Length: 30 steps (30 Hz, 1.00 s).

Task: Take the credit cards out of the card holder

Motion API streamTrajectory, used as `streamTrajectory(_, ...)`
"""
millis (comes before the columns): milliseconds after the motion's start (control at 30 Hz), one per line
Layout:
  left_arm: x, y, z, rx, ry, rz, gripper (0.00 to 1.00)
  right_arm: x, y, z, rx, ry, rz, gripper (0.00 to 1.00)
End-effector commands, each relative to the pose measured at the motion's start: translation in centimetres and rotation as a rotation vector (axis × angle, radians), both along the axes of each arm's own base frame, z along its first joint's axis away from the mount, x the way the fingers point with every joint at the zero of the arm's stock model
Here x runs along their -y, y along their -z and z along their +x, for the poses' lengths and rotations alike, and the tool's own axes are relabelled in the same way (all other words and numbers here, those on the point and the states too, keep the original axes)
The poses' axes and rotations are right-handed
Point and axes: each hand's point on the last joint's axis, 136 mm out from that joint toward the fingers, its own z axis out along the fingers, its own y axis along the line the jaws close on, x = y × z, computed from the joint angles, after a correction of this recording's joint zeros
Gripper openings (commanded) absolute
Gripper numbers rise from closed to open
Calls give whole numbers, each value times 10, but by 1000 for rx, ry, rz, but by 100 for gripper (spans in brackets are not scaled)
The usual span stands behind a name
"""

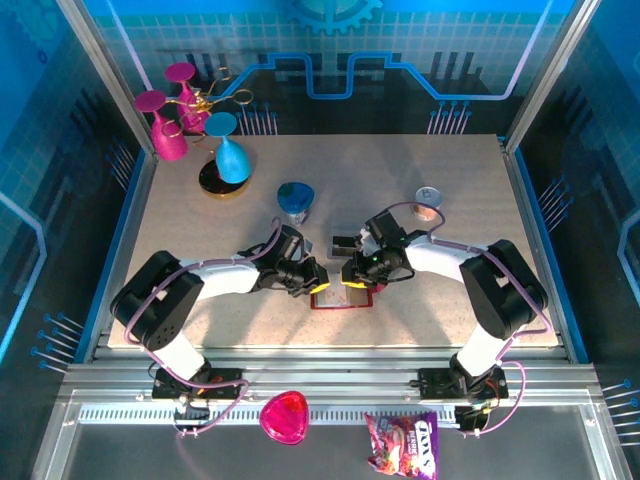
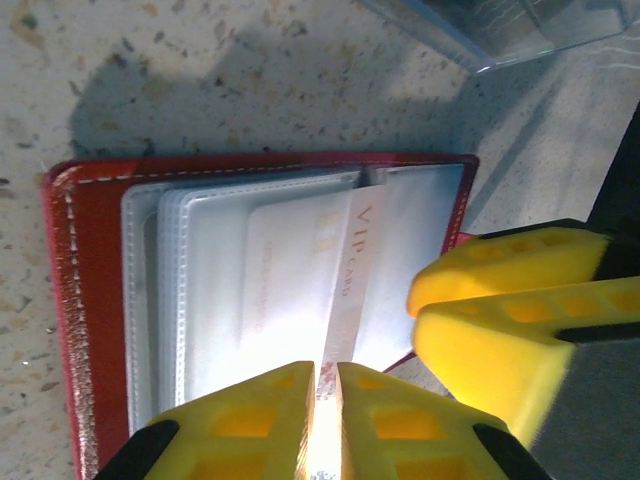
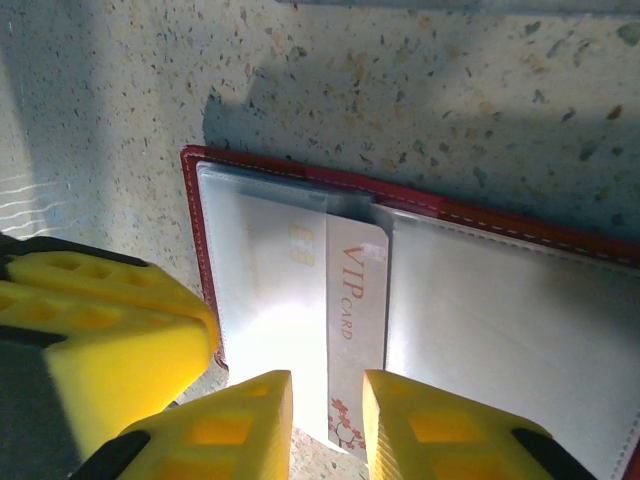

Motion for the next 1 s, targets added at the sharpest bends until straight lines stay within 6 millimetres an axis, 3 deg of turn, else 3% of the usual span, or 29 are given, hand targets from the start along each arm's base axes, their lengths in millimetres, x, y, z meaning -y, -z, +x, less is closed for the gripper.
streamTrajectory(0, 1, 5, -2, -24, 29, 3, 14, 0, 1, -1, -9, -15, 25, 25)
streamTrajectory(267, -3, 17, -7, -55, 33, 31, 13, -1, 9, 2, -27, -15, 36, 24)
streamTrajectory(333, -4, 19, -8, -61, 33, 35, 13, 3, 20, -7, -58, -14, 27, 24)
streamTrajectory(600, -6, 23, -11, -71, 29, 43, 13, 1, 29, -10, -83, -11, 44, 24)
streamTrajectory(967, -7, 26, -12, -75, 27, 50, 12, -5, 20, -8, -75, 5, 115, 19)
